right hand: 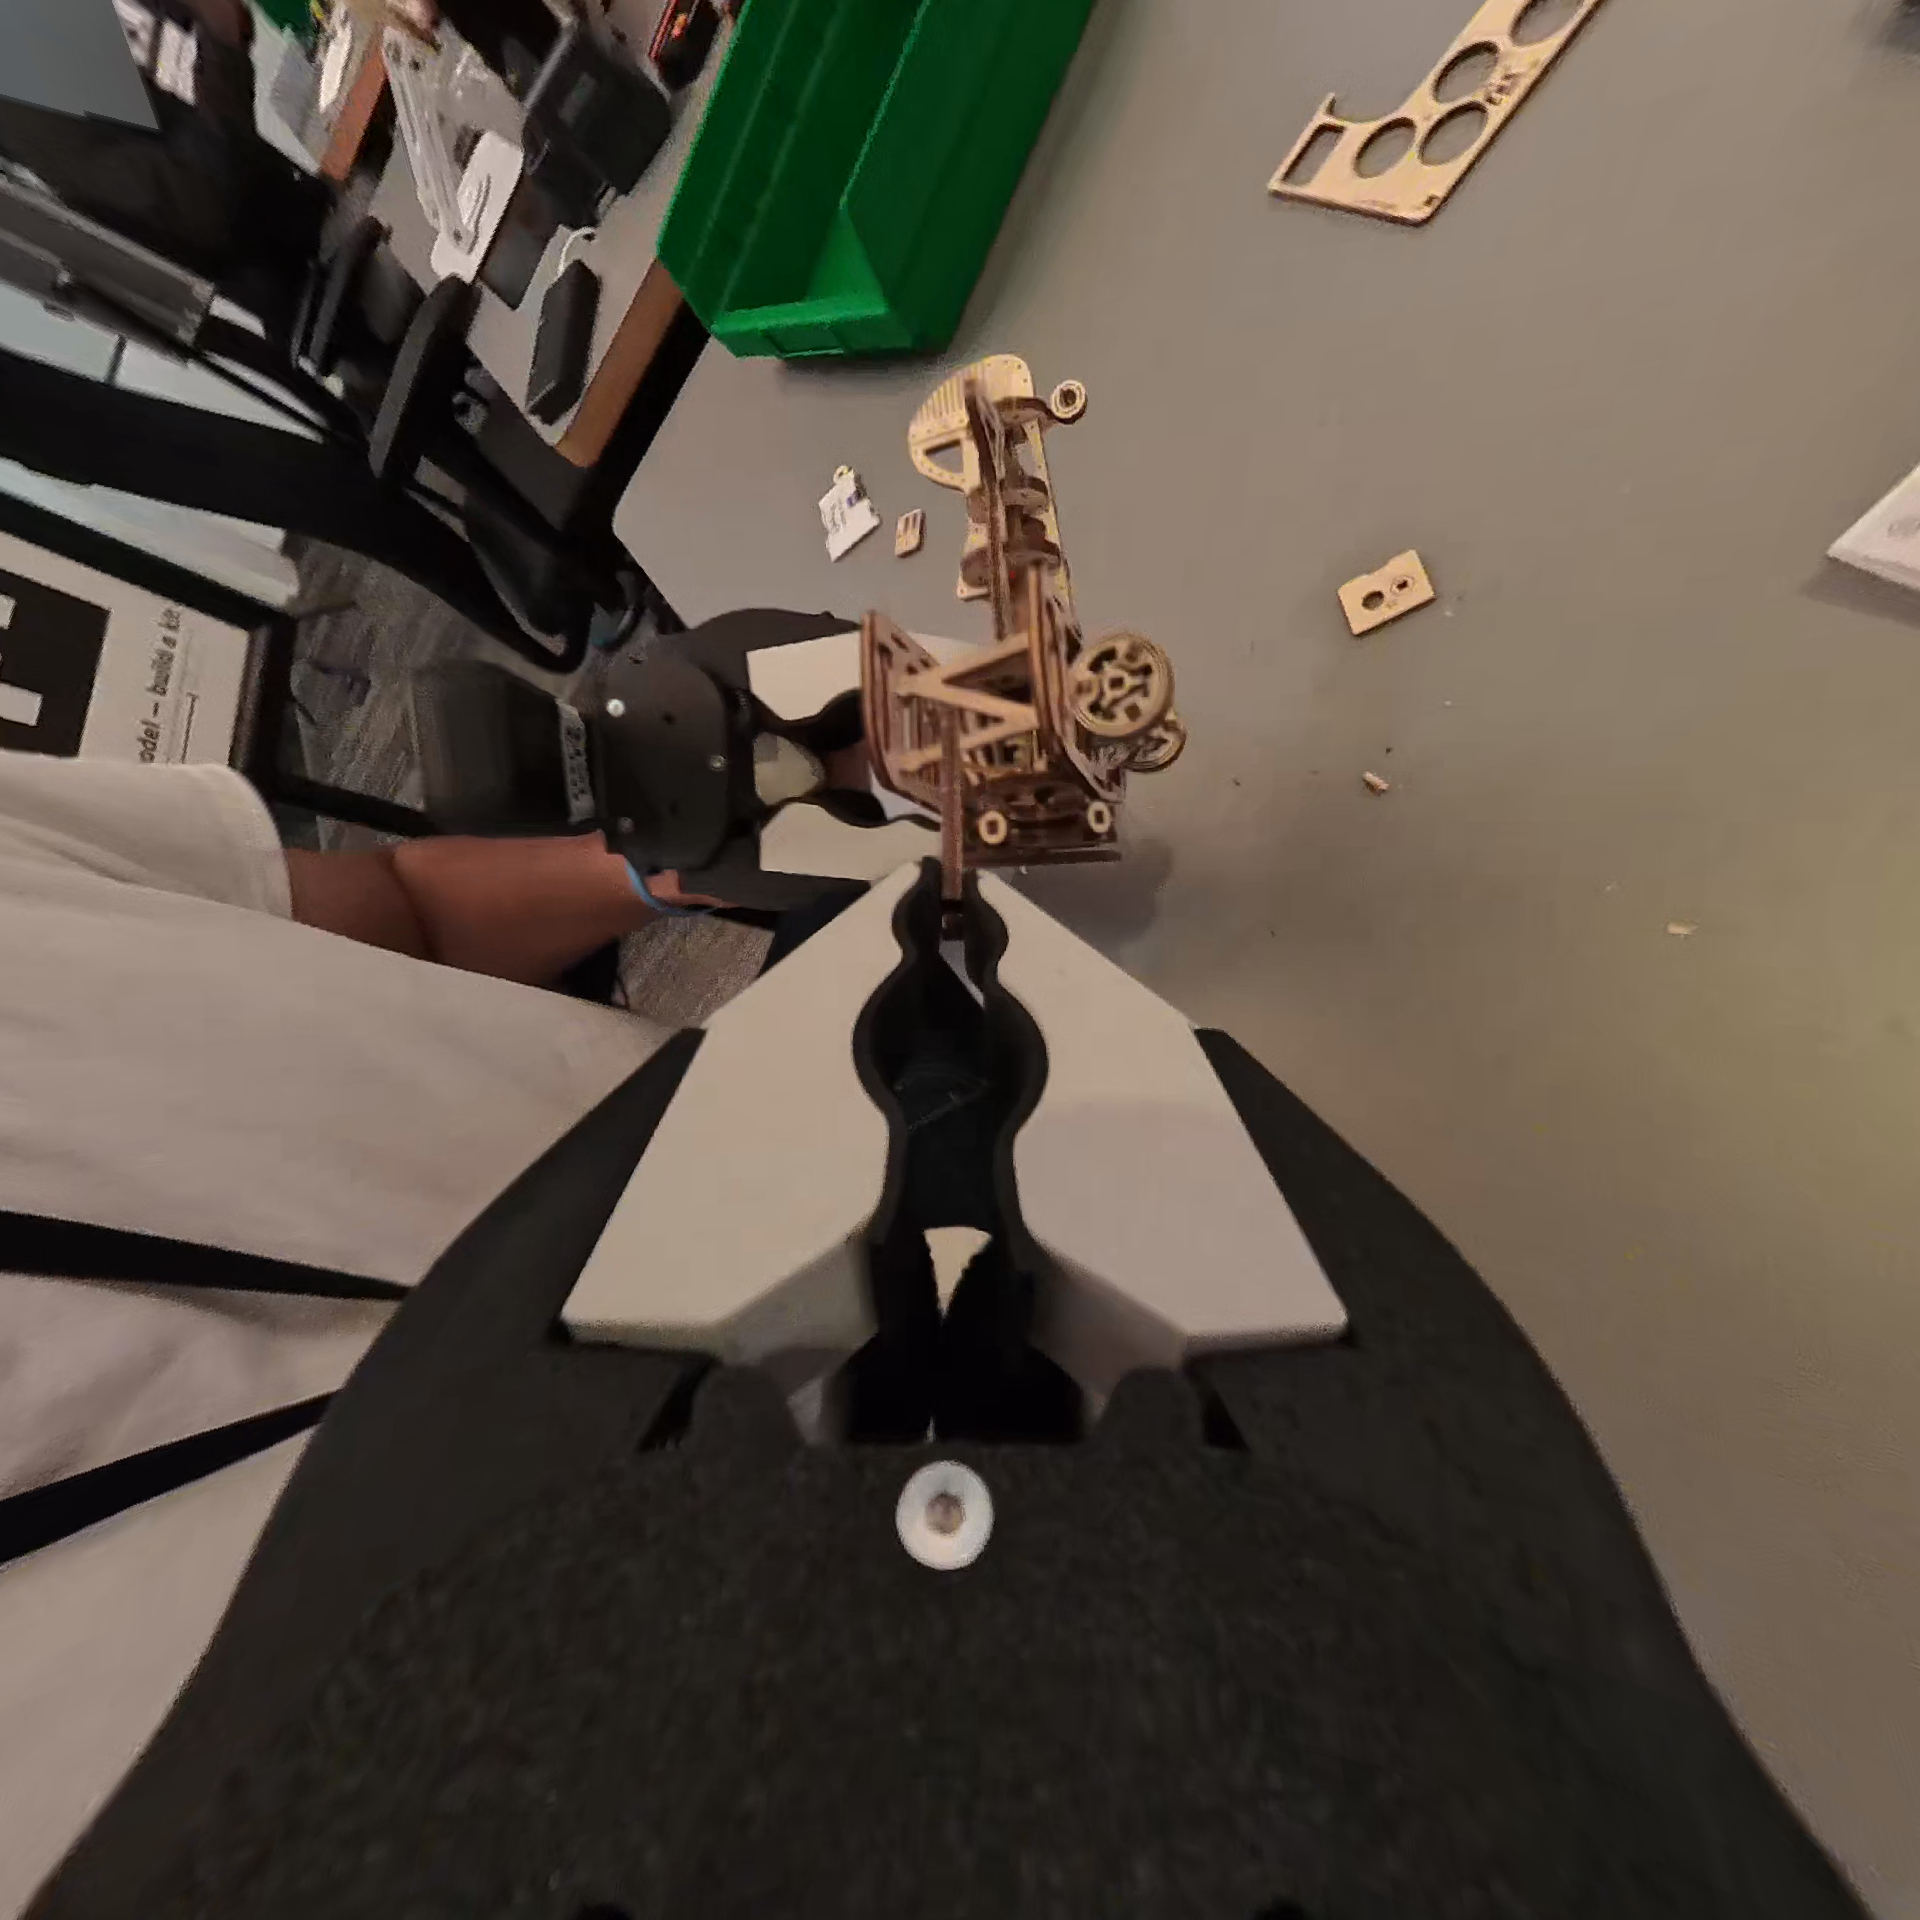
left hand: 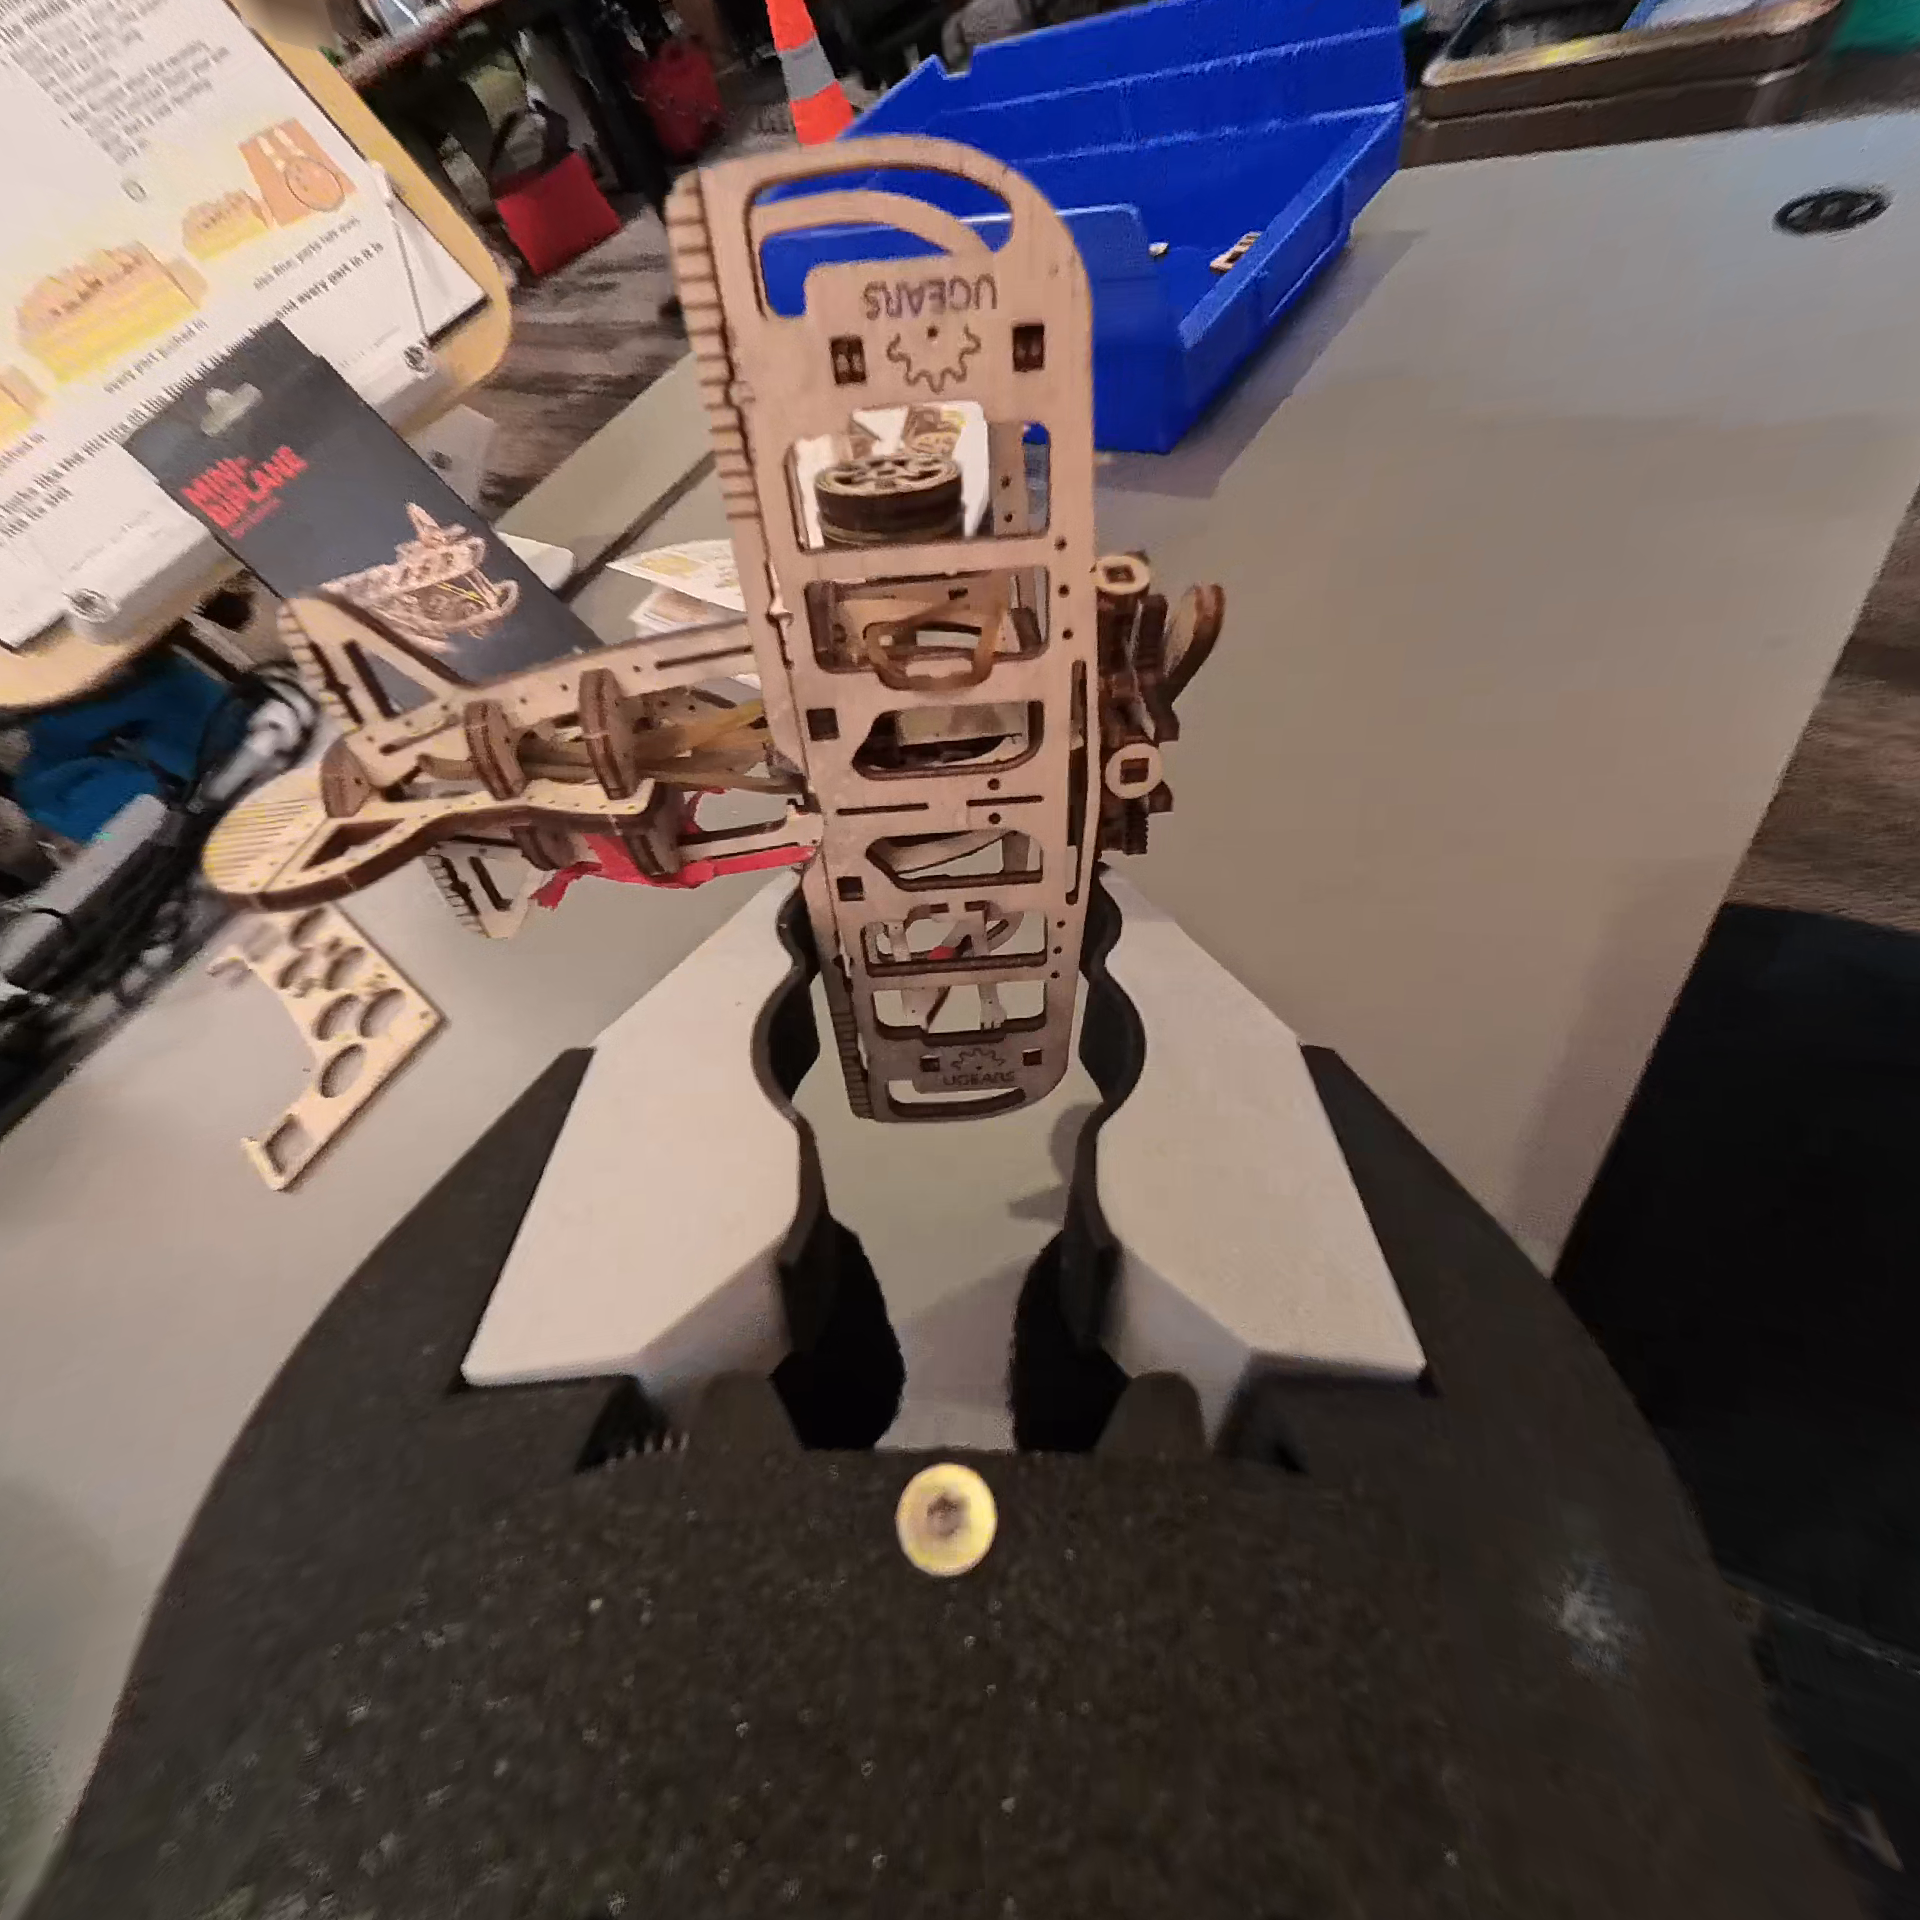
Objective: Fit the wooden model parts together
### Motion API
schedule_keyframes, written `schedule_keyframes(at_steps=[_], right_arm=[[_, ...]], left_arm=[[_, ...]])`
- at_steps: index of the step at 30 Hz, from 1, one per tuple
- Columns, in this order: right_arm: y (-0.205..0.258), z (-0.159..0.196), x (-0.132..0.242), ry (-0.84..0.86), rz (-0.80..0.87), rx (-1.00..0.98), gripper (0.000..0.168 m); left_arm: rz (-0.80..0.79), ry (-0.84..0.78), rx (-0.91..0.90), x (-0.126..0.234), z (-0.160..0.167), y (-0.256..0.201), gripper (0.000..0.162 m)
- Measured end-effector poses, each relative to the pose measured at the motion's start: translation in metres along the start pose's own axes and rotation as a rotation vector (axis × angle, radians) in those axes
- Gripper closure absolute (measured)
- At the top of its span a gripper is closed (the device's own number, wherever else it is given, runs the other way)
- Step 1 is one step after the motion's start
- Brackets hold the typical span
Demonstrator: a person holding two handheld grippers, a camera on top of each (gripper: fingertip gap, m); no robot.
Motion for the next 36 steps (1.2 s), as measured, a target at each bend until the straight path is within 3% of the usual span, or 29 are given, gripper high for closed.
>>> schedule_keyframes(at_steps=[8,13,29,36], right_arm=[[0.009,-0.014,-0.012,0.218,-0.009,0.037,0.167],[0.004,-0.009,-0.018,0.268,-0.004,0.002,0.167],[0.004,-0.002,-0.029,0.341,0.046,0.017,0.167],[0.008,0.003,-0.040,0.493,0.142,0.101,0.167]], left_arm=[[-0.306,-0.045,-0.379,0.009,-0.002,0.010,0.116],[-0.414,-0.041,-0.499,0.008,-0.002,0.016,0.116],[-0.486,-0.070,-0.648,0.009,-0.003,0.009,0.116],[-0.481,-0.079,-0.710,0.010,-0.001,-0.001,0.116]])
Point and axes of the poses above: each gripper's, where its closed fingertips meet, x back along the fingers, z out of its underside, y = z × x across the jaws, the point moved 6 cm from there along x, back along the fingers, and after that the axes turned 9 degrees about y, right-handed, at the moved point
